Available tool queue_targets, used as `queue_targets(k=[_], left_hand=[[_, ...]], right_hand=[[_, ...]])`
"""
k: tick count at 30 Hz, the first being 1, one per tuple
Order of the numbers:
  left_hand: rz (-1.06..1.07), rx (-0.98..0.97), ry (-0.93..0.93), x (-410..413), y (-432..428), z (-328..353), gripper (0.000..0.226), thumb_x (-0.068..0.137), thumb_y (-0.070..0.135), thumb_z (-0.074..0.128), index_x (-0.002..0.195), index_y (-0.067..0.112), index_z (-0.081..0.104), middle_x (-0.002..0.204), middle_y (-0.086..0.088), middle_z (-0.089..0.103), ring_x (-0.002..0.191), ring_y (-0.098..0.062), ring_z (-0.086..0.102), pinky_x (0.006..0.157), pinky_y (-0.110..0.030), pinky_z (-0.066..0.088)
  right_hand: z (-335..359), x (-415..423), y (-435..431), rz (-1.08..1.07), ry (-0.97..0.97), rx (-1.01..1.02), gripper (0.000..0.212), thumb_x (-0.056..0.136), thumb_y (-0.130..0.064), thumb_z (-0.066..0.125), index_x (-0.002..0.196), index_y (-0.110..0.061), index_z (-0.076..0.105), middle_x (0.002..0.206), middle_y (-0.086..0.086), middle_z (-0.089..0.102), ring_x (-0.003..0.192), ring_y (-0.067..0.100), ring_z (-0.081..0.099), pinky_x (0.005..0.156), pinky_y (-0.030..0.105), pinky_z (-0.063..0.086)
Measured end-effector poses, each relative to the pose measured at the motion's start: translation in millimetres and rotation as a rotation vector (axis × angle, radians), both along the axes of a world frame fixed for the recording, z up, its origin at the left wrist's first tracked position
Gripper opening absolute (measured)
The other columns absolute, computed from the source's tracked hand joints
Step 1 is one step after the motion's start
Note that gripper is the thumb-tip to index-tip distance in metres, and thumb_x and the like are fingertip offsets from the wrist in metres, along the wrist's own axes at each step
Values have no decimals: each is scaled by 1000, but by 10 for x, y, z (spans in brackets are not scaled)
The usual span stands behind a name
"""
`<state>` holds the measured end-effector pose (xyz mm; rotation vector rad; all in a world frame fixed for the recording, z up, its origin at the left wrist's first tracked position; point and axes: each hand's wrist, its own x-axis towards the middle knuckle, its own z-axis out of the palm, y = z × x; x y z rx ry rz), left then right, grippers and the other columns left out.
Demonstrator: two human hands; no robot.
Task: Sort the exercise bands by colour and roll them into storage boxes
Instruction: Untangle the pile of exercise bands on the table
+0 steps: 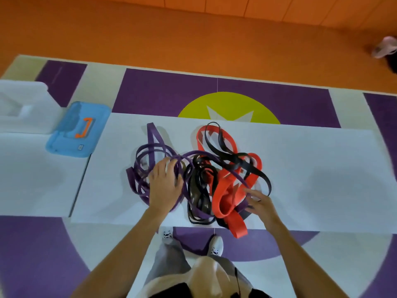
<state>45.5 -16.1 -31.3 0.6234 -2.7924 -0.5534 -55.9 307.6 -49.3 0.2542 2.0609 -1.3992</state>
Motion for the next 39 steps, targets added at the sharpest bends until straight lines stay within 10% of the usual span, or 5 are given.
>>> queue_targets(k=[7, 16, 27, 34, 39], left_hand=[[-972, -39, -151, 241, 1362, -70, 45, 87, 36, 73, 128, 25, 58, 138, -1, 57, 111, -22, 67, 88, -40, 61], [-512, -199, -335, -71, 1285, -102, 59, 53, 5, 88, 104, 25, 66, 109, 0, 66, 90, -29, 69, 74, -43, 54], [181, 582, -243, -459, 712, -19, 16, 95, 4, 56, 99, 18, 50, 76, -4, 67, 68, -29, 69, 73, -46, 58], [165, 1059, -357, -500, 760, 151, 88, 83, -15, 64, 151, 34, 37, 130, -15, 58, 101, -20, 63, 78, -33, 60], [-163, 984, -556, -479, 996, 212, 129, 71, 15, 87, 166, 45, 5, 170, 19, -14, 159, -14, 7, 127, -44, 28]], right_hand=[[98, -133, 84, 28, -51, -225, 27, 102, -11, 64, 125, -21, 75, 107, 2, 64, 80, 10, 66, 85, 38, 64], [228, -320, 265, 15, -95, -338, 31, 103, -5, 61, 125, -21, 75, 99, 6, 63, 88, 13, 70, 76, 31, 63], [169, -430, 489, 74, -59, -273, 23, 101, -5, 63, 117, -15, 76, 101, 18, 59, 85, 21, 65, 77, 32, 63], [243, -455, 467, 1, -70, -330, 15, 99, 1, 62, 108, -6, 72, 112, 31, 66, 87, 26, 68, 70, 34, 63], [430, -429, 142, 50, -12, -371, 15, 95, 3, 67, 100, -6, 56, 110, 24, 67, 95, 35, 75, 78, 53, 64]])
